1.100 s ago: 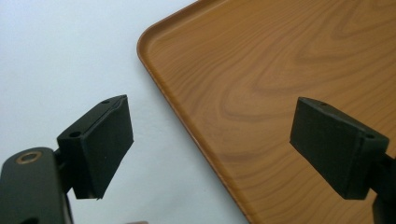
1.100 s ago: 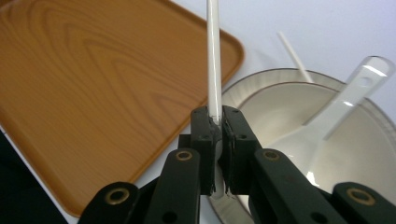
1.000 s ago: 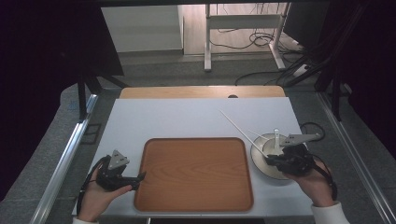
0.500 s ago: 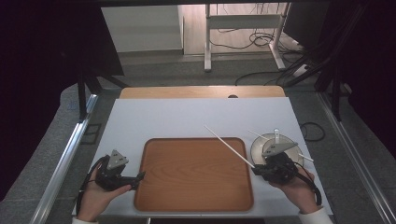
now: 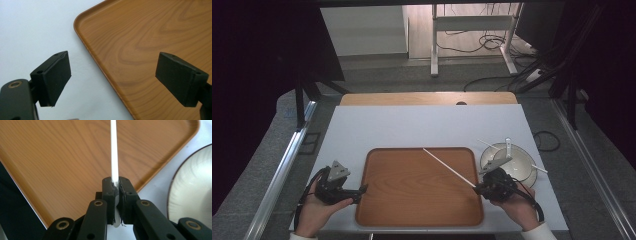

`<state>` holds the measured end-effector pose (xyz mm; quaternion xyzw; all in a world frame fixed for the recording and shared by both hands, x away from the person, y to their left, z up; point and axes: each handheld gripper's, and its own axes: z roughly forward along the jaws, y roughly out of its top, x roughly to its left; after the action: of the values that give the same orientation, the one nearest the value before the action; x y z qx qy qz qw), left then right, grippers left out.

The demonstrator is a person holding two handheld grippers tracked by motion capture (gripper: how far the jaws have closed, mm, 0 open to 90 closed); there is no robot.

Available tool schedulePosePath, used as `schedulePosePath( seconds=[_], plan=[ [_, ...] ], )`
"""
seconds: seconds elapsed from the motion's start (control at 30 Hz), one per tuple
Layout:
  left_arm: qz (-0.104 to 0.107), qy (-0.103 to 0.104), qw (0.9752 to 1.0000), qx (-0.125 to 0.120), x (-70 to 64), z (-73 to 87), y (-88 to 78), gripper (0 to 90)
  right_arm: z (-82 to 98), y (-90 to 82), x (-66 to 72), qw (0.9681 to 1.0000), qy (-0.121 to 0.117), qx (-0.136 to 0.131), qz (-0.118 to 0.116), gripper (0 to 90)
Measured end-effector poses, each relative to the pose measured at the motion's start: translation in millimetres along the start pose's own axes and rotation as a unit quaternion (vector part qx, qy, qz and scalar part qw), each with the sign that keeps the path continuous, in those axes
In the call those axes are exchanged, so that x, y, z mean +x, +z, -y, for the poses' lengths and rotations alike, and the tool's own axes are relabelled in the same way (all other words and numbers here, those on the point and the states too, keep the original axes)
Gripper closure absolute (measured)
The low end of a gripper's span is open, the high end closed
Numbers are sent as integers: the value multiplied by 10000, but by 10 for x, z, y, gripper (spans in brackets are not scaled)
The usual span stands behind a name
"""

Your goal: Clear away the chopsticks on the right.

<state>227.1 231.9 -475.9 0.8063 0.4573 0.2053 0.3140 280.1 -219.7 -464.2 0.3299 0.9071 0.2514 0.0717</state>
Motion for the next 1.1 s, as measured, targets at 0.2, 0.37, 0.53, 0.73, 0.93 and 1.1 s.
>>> schedulePosePath(
  seconds=[0.2, 0.37, 0.53, 0.73, 0.93, 1.1],
  plan=[
    [1, -4, 10000, -1, 1, 1, 2, 126, -22, 83, 68, 9998, -80, 183, 59, 843],
    [4, 4, 10000, 1, -1, 1, 0, 126, -29, 151, 113, 9992, -186, 350, 92, 842],
    [1, 5, 10000, -2, -1, 3, 4, 126, -35, 202, 152, 9983, -269, 486, 146, 841],
    [2, 17, 10000, -3, -1, 3, -1, 126, -51, 253, 222, 9965, -455, 670, 228, 836],
    [6, 55, 10000, -7, -2, 3, -4, 127, -61, 311, 286, 9943, -618, 828, 250, 832],
    [10, 52, 10000, -4, 0, 6, 0, 127, -63, 329, 310, 9935, -674, 875, 263, 831]
  ],
)
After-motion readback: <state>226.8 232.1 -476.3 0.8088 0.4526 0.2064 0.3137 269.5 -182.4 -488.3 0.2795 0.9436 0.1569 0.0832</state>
